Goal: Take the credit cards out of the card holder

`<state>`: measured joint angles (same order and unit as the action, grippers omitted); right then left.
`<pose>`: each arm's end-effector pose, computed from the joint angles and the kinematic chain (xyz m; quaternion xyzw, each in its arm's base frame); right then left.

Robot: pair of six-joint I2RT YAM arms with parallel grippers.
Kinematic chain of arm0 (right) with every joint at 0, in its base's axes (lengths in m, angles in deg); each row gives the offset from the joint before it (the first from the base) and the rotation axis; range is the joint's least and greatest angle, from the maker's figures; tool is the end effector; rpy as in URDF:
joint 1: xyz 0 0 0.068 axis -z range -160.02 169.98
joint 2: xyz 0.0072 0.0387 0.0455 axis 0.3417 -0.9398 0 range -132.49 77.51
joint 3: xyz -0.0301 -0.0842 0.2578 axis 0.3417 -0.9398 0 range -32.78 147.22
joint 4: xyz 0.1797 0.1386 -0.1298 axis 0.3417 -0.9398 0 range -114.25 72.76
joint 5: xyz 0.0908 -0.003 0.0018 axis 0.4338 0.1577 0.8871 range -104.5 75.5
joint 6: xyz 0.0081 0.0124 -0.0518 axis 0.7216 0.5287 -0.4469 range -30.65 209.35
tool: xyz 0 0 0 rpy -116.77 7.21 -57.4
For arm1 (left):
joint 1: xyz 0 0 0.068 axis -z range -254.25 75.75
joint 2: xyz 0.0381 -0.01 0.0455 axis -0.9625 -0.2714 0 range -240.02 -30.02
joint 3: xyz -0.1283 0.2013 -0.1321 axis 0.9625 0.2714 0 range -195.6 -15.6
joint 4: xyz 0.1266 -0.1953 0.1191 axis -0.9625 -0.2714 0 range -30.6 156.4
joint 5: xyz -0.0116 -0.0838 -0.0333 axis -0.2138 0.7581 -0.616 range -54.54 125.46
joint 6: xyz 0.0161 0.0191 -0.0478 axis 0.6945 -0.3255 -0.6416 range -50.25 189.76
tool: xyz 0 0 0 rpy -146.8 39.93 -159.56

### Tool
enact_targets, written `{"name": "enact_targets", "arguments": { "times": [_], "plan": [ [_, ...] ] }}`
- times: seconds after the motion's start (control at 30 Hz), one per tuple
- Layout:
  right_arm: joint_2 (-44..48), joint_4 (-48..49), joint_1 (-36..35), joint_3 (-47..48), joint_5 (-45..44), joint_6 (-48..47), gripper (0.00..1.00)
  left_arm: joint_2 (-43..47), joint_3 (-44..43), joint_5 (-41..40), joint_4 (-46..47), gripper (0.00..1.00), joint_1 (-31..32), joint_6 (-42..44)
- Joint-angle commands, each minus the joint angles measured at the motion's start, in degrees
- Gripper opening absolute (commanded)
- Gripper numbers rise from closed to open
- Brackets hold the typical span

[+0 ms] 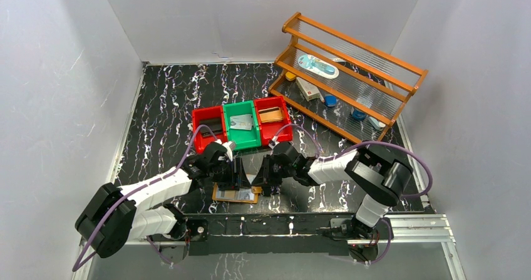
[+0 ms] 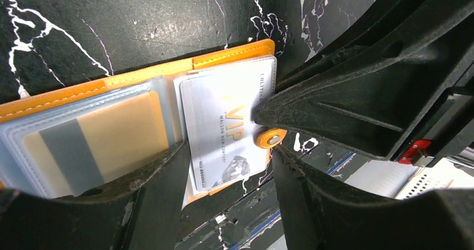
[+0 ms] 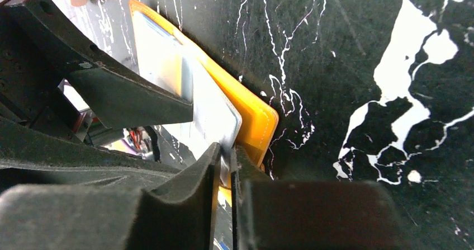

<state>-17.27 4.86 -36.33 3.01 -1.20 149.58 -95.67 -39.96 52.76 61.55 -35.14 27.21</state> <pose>0.1632 0.2596 0.1324 -0.0214 0.8898 0.4321 0.1454 0.1560 -0.1404 0.1596 0.0287 0.9183 -0.3470 0.1882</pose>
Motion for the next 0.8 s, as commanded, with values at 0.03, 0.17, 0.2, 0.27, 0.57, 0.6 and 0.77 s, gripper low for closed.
{"name": "enact_targets", "arguments": {
  "times": [0.03,0.17,0.2,0.27,0.57,0.6,0.77],
  "plan": [
    [-0.21,9.28,-0.11,-2.87,2.63,2.67,0.11,1.26,1.15,-1.36,-2.74,0.55,-0.06,0.32],
    [-0.51,17.65,1.15,-7.66,3.81,5.48,0.03,2.7,0.73,-3.51,-4.38,0.55,-0.08,0.27],
    [-1.24,20.9,1.62,-8.86,4.97,6.37,0.02,3.32,0.45,-4.23,-4.98,0.56,-0.09,0.23],
    [-3.6,28.18,2.29,-10.83,7.62,8.72,0.0,4.71,-0.23,-5.85,-6.01,0.56,-0.09,0.14],
    [-17.11,61.58,3.7,-18.47,11.45,20.47,0.0,3.86,-1.56,-3.76,-6.07,0.59,-0.19,0.47],
    [-17.26,62.16,3.69,-18.54,11.29,20.37,0.0,2.87,-1.72,-3.2,-6.33,0.59,-0.21,0.99],
    [-15.52,62.89,3.7,-18.83,10.48,18.82,0.0,1.06,-1.18,-0.94,-5.88,0.56,-0.29,1.15]
  ]
}}
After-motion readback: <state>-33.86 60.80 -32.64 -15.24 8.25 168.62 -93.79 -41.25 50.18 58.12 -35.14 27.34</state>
